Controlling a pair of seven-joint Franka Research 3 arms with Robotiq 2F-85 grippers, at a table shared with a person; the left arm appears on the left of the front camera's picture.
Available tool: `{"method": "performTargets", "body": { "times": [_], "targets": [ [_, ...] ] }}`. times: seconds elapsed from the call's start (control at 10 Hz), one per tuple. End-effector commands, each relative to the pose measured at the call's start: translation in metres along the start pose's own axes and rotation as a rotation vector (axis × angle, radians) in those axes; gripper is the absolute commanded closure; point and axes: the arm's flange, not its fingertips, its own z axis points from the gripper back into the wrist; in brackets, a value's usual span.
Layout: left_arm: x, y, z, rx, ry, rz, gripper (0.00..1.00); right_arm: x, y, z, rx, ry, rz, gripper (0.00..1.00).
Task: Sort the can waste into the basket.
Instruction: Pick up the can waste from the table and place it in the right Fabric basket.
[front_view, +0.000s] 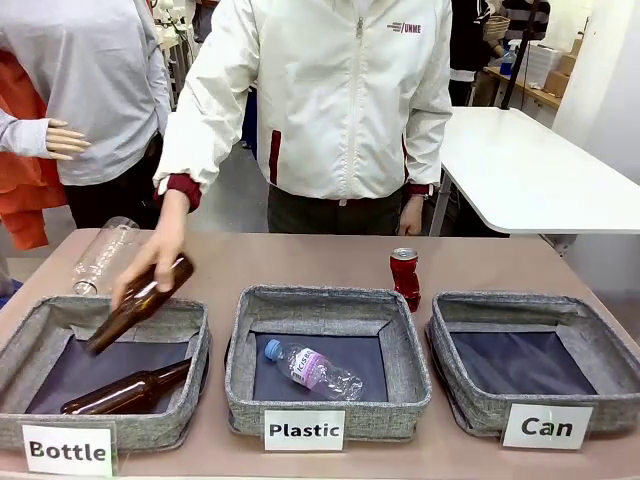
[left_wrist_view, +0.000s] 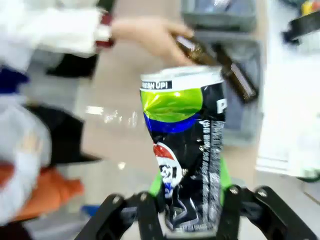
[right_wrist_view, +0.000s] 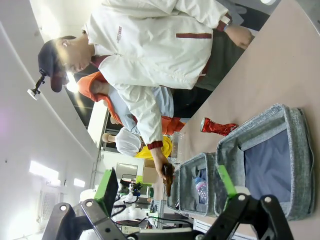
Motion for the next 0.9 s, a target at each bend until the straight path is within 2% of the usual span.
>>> {"method": "performTargets", "body": {
  "times": [0.0, 0.2, 0.4, 0.6, 0.8],
  "targets": [
    [-0.050, -0.016, 0.040, 0.086, -0.074, 0.098, 0.56, 0.001, 0.001, -0.001, 0.023, -0.013, 0.023, 0.00],
    [-0.083, -0.027, 0.039, 0.141, -0.173, 0.143, 0.56, 0.001, 0.001, -0.001, 0.023, -0.013, 0.023, 0.00],
    [-0.103, -0.037, 0.027, 0.145, -0.217, 0.163, 0.56, 0.001, 0.001, -0.001, 0.023, -0.013, 0.023, 0.00],
    [-0.106, -0.040, 0.025, 0.151, -0.227, 0.148, 0.56, 0.001, 0.001, -0.001, 0.023, -0.013, 0.023, 0.00],
    [-0.076, -0.029, 0.016, 0.117, -0.212, 0.121, 0.56, 0.001, 0.001, -0.001, 0.023, -0.013, 0.023, 0.00]
  ]
}}
